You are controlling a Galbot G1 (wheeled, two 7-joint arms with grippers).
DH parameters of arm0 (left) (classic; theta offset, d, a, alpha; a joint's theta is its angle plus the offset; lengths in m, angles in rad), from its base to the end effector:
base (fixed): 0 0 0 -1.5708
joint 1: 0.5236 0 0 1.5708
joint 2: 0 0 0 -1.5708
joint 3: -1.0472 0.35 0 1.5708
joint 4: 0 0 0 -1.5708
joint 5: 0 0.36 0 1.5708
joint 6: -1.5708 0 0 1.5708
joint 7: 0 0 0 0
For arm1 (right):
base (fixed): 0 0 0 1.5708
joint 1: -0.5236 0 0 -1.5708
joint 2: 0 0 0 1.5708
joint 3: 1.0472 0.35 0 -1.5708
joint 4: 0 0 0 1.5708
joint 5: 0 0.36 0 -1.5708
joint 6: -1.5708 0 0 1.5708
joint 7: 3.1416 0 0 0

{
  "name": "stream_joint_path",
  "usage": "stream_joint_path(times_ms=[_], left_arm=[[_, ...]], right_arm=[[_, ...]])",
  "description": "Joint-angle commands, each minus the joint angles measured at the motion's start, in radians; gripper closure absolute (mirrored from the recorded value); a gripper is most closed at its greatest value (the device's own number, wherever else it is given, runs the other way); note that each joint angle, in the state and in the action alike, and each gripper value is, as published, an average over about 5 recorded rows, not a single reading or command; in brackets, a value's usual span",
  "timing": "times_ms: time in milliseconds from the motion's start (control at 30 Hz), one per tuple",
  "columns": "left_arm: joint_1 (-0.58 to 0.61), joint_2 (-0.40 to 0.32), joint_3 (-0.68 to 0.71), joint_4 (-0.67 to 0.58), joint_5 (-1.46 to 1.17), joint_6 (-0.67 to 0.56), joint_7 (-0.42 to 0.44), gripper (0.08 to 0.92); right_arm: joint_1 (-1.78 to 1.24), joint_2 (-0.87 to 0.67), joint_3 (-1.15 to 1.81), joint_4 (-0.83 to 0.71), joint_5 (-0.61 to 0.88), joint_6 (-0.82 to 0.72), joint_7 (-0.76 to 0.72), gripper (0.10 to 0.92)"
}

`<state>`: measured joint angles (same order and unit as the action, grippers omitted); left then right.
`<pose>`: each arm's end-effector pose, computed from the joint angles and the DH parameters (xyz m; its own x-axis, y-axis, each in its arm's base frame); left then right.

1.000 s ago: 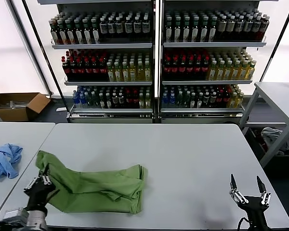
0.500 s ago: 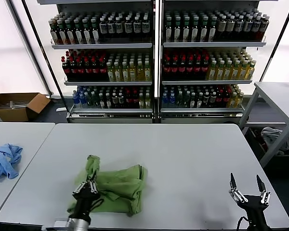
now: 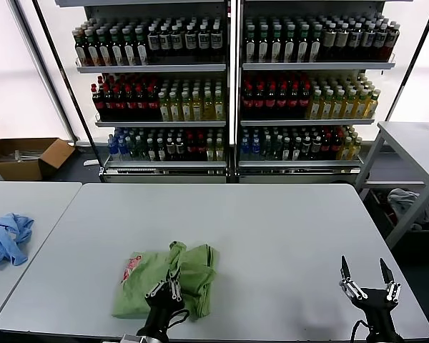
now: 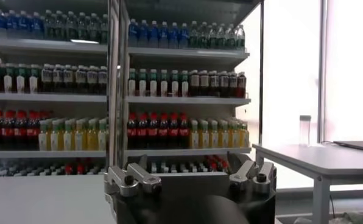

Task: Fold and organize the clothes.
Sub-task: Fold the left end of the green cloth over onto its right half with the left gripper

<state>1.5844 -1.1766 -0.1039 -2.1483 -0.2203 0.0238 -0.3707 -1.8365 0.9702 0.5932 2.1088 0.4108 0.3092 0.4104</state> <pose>0.1400 -0.0545 -0.3032 -0.9739 0.1834 0.1340 0.1733 0.9813 -0.0836 0.1289 -0.1113 -0.3065 -0.9901 0.1332 -0.0445 0.1356 0.9891 -0.0578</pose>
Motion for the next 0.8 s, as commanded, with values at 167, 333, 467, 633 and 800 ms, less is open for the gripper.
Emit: stream_joint_path(times_ms=[167, 333, 467, 633, 800], left_arm=[[-0.156, -0.011, 0.096, 0.13, 0.036, 0.071, -0.005, 0.905], [-0.201, -0.006, 0.109, 0.133, 0.027, 0.101, -0.011, 0.89], [-0.215, 0.01, 0.112, 0.141, 0.027, 0.11, -0.01, 0.86], [-0.215, 0.02, 0.172, 0.189, 0.067, 0.078, -0.008, 0.83], [-0.202, 0.03, 0.235, 0.177, 0.111, 0.048, -0.002, 0.698]], right_arm=[[0.006, 0.001, -0.006, 0.005, -0.003, -0.003, -0.004, 0.203], [0.006, 0.003, -0.008, 0.006, -0.005, -0.004, -0.004, 0.203], [0.006, 0.005, -0.009, 0.006, -0.007, -0.004, -0.004, 0.203], [0.014, 0.007, -0.014, 0.007, -0.01, -0.008, -0.005, 0.203], [0.015, 0.007, -0.016, 0.007, -0.015, -0.01, -0.005, 0.203]])
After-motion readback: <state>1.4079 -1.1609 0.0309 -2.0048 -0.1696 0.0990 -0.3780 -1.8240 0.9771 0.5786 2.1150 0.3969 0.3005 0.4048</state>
